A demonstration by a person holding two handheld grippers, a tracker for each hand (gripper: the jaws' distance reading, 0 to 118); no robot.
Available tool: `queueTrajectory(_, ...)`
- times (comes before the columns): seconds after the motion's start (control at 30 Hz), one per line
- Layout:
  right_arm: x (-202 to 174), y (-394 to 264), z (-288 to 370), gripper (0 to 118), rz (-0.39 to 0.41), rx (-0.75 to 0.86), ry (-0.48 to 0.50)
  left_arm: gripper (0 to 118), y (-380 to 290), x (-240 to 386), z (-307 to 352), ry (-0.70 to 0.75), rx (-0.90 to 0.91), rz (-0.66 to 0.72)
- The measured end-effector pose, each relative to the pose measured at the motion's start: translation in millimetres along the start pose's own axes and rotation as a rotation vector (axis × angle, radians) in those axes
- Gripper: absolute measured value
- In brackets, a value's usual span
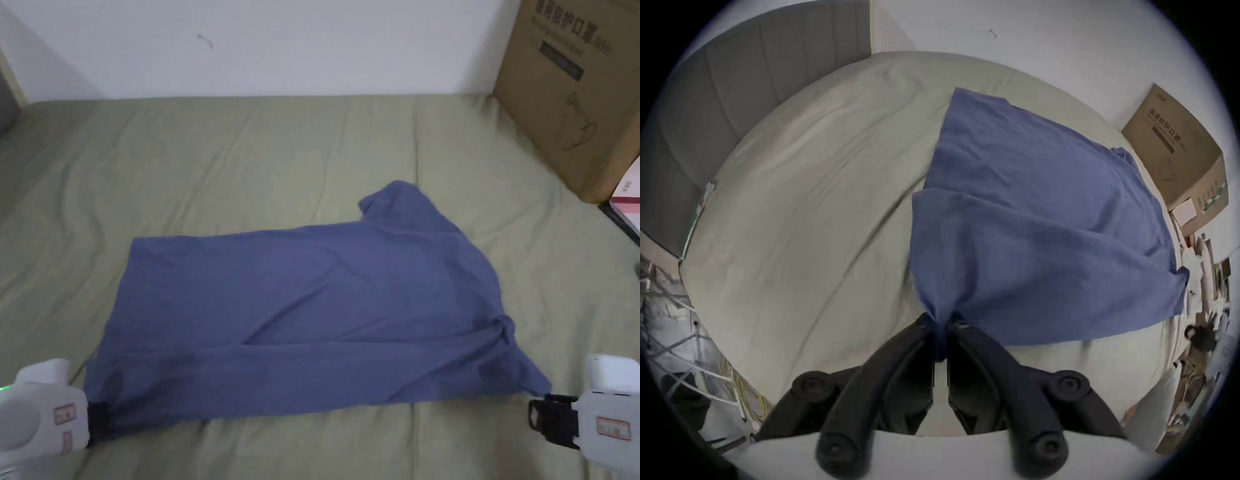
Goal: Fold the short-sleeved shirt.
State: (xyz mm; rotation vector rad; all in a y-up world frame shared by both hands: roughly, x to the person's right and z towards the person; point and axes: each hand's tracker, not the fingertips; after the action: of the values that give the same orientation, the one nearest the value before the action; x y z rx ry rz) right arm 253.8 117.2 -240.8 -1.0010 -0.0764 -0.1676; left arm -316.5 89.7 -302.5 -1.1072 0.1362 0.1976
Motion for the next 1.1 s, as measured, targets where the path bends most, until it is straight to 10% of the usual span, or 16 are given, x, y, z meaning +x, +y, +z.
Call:
queueTrajectory(0.07,1,14,-15,98,0.025,0.007,-0.015,6,0,4,1,0.005,0.008,-0.023)
queueTrajectory(0.17,6,37,-46,101,0.012,-0.006,-0.023,6,-4,9,-1,0.019,0.003,-0.04)
queueTrajectory(0.33,19,48,-93,58,-0.18,-0.13,0.001,6,-3,9,-2,0.024,-0.009,-0.056)
queueTrajectory(0.43,9,43,-70,14,-0.087,-0.038,-0.017,6,1,8,-1,0.021,-0.023,-0.074)
queueTrajectory(1.1,42,-25,24,12,-0.087,-0.078,0.039,6,-58,-16,52,0.058,0.008,-0.158)
